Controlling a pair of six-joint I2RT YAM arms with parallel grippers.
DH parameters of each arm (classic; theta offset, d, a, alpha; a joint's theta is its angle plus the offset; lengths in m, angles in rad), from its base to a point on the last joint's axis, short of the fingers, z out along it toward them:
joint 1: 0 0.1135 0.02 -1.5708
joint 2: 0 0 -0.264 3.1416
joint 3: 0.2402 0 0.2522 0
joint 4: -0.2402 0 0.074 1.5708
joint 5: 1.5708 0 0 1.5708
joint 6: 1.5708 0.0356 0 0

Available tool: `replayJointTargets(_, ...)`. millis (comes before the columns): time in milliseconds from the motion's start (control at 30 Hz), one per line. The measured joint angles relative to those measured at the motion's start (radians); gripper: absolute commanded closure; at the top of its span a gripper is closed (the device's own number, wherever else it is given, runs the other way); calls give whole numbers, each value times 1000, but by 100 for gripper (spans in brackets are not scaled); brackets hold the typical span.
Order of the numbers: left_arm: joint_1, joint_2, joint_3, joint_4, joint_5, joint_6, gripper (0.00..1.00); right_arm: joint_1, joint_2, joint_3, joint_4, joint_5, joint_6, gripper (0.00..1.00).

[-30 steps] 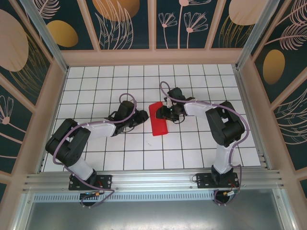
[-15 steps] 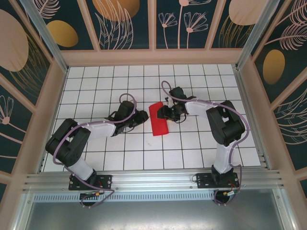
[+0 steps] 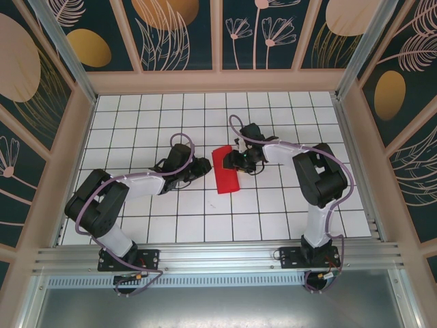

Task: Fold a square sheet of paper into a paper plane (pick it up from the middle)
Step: Fold the square sheet of paper in half at the center of the table.

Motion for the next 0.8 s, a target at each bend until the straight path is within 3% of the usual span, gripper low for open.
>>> replayJointTargets(800, 0, 0, 0, 0, 16, 3, 66, 42, 32, 77, -95, 95, -26, 42)
